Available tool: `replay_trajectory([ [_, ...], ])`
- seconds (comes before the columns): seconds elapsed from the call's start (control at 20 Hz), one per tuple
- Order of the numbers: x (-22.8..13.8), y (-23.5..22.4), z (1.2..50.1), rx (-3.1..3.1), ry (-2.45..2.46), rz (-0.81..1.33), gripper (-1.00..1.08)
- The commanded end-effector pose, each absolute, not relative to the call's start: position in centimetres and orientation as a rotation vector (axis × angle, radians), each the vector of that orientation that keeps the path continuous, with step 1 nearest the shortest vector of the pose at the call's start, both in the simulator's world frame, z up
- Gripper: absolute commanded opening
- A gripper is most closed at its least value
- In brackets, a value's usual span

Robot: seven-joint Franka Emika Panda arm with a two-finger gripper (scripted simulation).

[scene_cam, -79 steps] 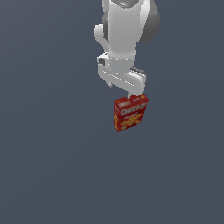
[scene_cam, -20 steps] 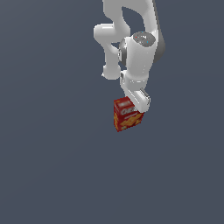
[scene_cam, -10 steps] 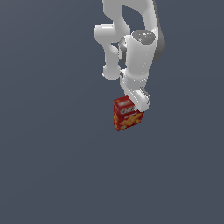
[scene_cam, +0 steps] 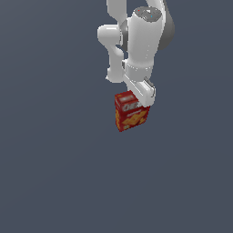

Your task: Pick up the object and move it to a goal position.

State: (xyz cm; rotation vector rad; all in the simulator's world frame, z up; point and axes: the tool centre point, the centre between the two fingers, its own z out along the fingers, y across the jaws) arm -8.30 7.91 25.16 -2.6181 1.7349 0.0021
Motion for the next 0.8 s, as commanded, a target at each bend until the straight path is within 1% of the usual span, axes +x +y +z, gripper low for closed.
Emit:
replay_trajectory([
  [0.0, -8.3, 7.3, 27.3, -2.617, 1.734, 0.000, -1.00],
  [0.75, -8.4, 2.7, 42.7, -2.617, 1.734, 0.001, -1.00],
])
